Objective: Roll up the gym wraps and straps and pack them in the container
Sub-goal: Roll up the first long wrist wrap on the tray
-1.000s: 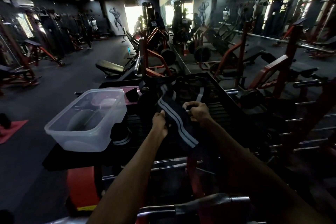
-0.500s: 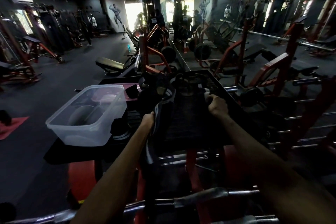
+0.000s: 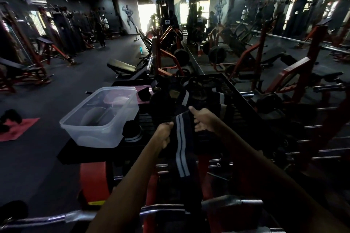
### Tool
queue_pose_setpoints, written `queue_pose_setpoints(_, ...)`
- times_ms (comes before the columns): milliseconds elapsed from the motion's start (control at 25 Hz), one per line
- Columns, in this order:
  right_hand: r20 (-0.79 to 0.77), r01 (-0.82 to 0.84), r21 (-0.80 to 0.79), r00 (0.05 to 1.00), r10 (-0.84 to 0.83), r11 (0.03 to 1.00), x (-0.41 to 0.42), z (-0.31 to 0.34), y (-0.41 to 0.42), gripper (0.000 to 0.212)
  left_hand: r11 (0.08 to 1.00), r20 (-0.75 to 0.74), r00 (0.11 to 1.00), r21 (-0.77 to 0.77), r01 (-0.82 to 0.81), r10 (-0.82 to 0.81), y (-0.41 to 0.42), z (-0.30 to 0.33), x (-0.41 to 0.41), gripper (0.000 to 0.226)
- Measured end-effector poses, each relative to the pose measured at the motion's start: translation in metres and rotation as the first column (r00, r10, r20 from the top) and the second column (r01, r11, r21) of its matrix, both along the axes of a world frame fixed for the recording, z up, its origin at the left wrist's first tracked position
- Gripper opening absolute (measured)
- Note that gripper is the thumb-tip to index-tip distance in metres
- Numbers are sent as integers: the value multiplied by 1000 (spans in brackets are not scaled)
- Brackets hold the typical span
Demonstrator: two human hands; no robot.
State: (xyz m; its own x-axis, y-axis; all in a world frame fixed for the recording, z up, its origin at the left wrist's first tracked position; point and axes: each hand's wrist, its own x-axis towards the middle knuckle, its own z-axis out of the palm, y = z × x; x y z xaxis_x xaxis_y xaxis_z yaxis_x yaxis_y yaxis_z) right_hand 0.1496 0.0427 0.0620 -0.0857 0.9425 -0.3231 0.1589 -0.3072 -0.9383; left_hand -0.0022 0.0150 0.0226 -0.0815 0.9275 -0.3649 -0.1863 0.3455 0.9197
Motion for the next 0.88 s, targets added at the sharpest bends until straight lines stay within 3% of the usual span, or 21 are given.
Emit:
queue_pose_setpoints(120, -278, 24, 74, 961, -2, 997, -9, -6, 4, 15, 998, -60, 997, 2, 56, -56, -6, -2, -4, 18)
queue_pose_setpoints(200, -268, 51, 175, 963, -3, 983, -11, -8, 5, 24, 995, -48, 999, 104, -7, 12, -5, 1, -5, 3)
queue_pose_setpoints(320, -293, 14, 285, 953, 73, 958, -18, -6, 1, 40, 954, 2, 991, 271, -130, 134, 2, 16, -6, 28)
queue_pose_setpoints(480, -309, -1, 357, 944, 119, 934, -28, -2, 1, 30, 908, -88, 978, 394, -142, 191, 3, 29, -10, 31)
queue_pose_setpoints(560, -282, -24, 404, 948, 150, 914, -27, -4, 5, 33, 905, -75, 987, 414, -96, 139, 2, 26, -12, 38)
queue_pose_setpoints(680, -282, -44, 369, 946, 157, 928, -26, -12, 11, 38, 897, 31, 998, 437, -67, 59, 1, 21, -13, 38)
queue_pose_setpoints(880, -291, -147, 200, 935, 202, 969, -26, -13, 13, 33, 876, -50, 968, 438, -201, 247, 9, 13, -19, 18)
